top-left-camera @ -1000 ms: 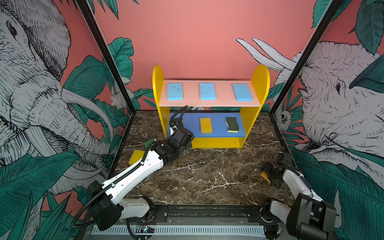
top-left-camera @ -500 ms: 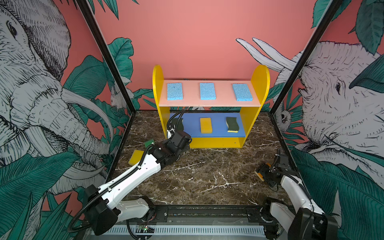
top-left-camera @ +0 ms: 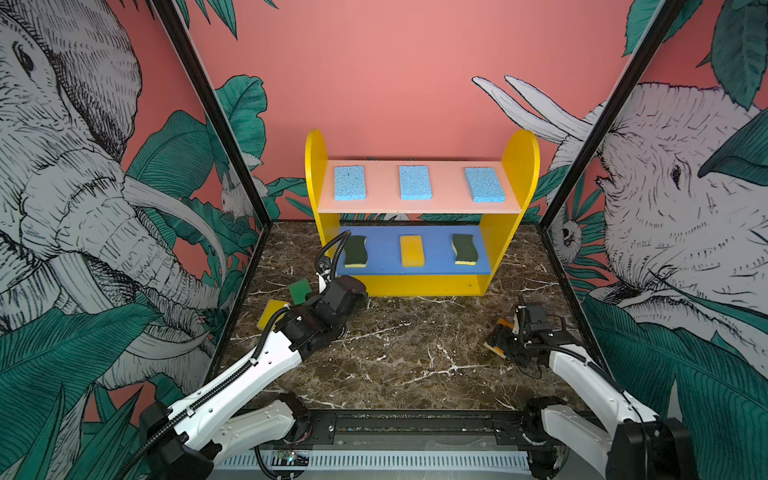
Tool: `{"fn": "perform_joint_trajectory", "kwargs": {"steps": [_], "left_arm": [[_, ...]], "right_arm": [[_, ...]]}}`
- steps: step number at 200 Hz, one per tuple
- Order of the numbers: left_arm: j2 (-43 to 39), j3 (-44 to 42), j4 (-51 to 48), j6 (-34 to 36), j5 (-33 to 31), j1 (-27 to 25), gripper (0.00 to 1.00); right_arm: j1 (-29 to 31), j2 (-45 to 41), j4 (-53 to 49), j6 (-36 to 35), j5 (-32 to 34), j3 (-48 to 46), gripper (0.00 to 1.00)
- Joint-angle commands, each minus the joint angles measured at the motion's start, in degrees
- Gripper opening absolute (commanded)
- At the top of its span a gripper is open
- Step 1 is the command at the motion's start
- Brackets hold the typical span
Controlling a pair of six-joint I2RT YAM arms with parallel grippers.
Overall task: Place and organize the cleaning sponges onto the shelf
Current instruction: 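Lift the orange sponge with the right gripper while the left gripper approaches the green sponge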
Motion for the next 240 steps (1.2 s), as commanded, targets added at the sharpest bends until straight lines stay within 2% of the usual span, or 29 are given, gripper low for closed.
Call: {"fn": "perform_joint_trajectory", "kwargs": {"steps": [1,30,59,107,153,240], "left_arm": [[-2.5,-1.7,0.6,-0.7,-2.7,0.1,0.92],[-4.5,-2.9,0.3,-1.0,-3.3,0.1,0.92],[-6.2,-3.4,-0.4,-0.9,-4.2,0.1,0.92],[-8.3,-3.9,-0.5,0.1,-5.3,0.1,0.92],[-10.1,-4.6,-1.0,0.9,-6.3,0.1,0.93],[-12.9,-5.6,-2.2,1.7,-8.0,0.1,0.94]], "right_arm": [[6.0,3.7,2.1,0.6,3.6,3.7,0.77],[12.9,9.1,3.1,2.4,6.4,6.2,0.77],[16.6,11.2,2.0,6.0,10.4,7.1,0.77],[18.1,12.3,-2.1,6.5,13.3,8.3,0.8],[18.8,10.5,0.0,6.7,15.0,8.1,0.86],[21.0,17.4,1.5,9.9,17.0,10.2,0.87]]}}
